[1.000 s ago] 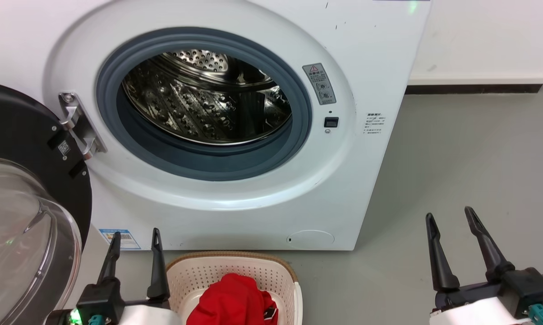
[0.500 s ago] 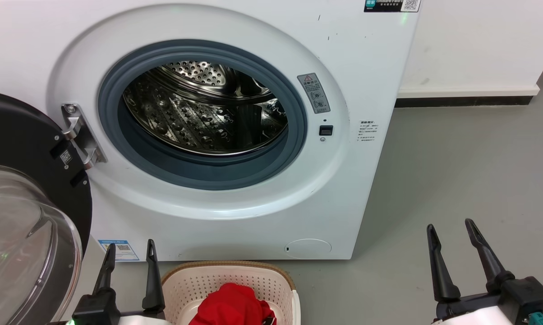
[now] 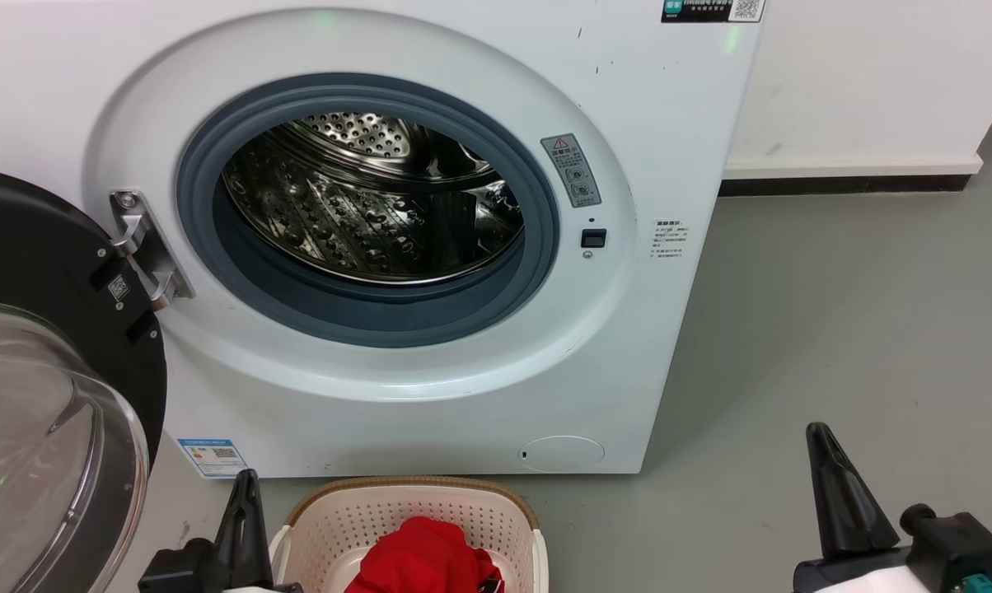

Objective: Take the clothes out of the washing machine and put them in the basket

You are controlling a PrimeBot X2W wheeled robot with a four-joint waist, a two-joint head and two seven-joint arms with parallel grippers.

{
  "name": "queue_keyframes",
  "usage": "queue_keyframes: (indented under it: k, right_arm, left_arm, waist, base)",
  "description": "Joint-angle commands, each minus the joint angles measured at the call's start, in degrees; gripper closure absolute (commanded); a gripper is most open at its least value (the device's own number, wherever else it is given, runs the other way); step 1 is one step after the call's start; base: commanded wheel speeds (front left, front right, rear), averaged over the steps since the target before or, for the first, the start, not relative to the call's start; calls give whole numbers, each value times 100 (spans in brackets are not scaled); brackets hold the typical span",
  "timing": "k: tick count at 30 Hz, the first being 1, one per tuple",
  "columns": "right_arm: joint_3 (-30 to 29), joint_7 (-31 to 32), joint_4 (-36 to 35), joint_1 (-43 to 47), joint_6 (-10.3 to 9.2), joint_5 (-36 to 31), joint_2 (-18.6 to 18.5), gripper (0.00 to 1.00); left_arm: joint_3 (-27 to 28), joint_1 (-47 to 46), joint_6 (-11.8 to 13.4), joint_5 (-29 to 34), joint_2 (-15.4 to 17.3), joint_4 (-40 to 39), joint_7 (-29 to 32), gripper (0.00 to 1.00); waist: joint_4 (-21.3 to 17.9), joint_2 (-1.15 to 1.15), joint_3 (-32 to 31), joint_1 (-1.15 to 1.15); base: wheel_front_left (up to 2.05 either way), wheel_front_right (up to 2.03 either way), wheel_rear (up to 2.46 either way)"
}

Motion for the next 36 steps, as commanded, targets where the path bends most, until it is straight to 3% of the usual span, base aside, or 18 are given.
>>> queue_keyframes:
  k: [1,13,36]
  right_arm:
    - [9,32,-71,-40,0,356,-14,100]
    - [2,330,235,-335,-1,2102,-126,100]
    - [-70,780,601,-678,-1,4419,-206,100]
  left_arm:
    - [69,-146,-43,-312,4,2,93,100]
    - [134,-367,-237,-1900,4,141,446,100]
    - [263,-711,-507,-4068,4,385,969,100]
  waist:
    - [4,0,4,0]
    - [22,0,28,0]
    - [55,0,69,0]
  base:
    - [0,0,0]
    - [0,0,0]
    - [0,0,0]
